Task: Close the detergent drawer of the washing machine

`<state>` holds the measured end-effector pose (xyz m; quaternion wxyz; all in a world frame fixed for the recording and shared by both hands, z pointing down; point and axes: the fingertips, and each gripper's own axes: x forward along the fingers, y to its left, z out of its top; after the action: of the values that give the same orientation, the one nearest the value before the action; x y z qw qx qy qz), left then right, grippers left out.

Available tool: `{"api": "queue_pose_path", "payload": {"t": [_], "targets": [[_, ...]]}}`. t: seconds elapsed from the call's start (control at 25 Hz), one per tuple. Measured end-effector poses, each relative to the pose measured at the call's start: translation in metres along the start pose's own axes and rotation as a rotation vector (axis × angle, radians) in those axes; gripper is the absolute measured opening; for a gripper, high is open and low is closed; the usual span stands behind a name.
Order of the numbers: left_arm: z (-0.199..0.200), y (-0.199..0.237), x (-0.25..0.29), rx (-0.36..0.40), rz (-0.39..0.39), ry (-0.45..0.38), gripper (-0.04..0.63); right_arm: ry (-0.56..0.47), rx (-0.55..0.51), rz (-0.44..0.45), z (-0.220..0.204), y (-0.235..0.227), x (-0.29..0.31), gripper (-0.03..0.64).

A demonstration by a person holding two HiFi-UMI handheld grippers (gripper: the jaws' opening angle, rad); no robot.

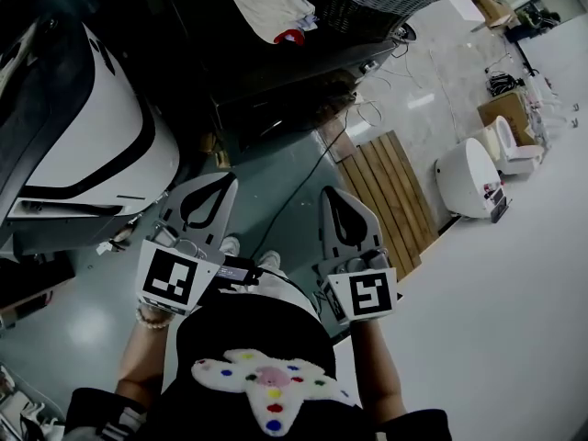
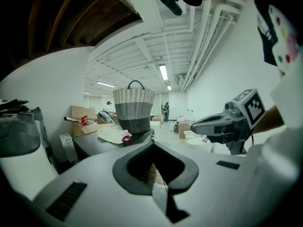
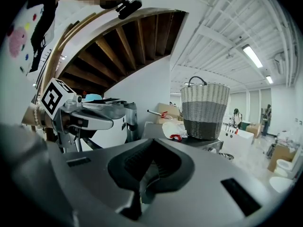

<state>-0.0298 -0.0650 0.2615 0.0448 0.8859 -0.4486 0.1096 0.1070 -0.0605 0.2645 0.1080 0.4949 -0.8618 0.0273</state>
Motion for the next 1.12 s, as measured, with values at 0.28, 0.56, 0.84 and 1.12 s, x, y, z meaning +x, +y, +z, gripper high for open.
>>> {"api": "queue_pose_path", "payload": {"t": [0.28,0.56,0.84,1.12], "targets": [[-0.006,0.000,-0.006,-0.004,0.000,0.028,0.009,-0.001,0.024,0.005,0.008,0.008,-0.001,0.003],[-0.014,-0.001,-0.010,0.018,0.003,0.055,0.009,0.025,0.043,0.012,0.004,0.010,-0.004,0.003],[-0.019,-0.002,-0.008,0.002,0.004,0.065,0.009,0.001,0.042,0.004,0.004,0.008,-0.003,0.003],[-0.028,-0.004,-0.011,0.007,0.010,0.094,0.009,0.033,0.025,0.009,-0.007,0.011,-0.004,0.003]]}}
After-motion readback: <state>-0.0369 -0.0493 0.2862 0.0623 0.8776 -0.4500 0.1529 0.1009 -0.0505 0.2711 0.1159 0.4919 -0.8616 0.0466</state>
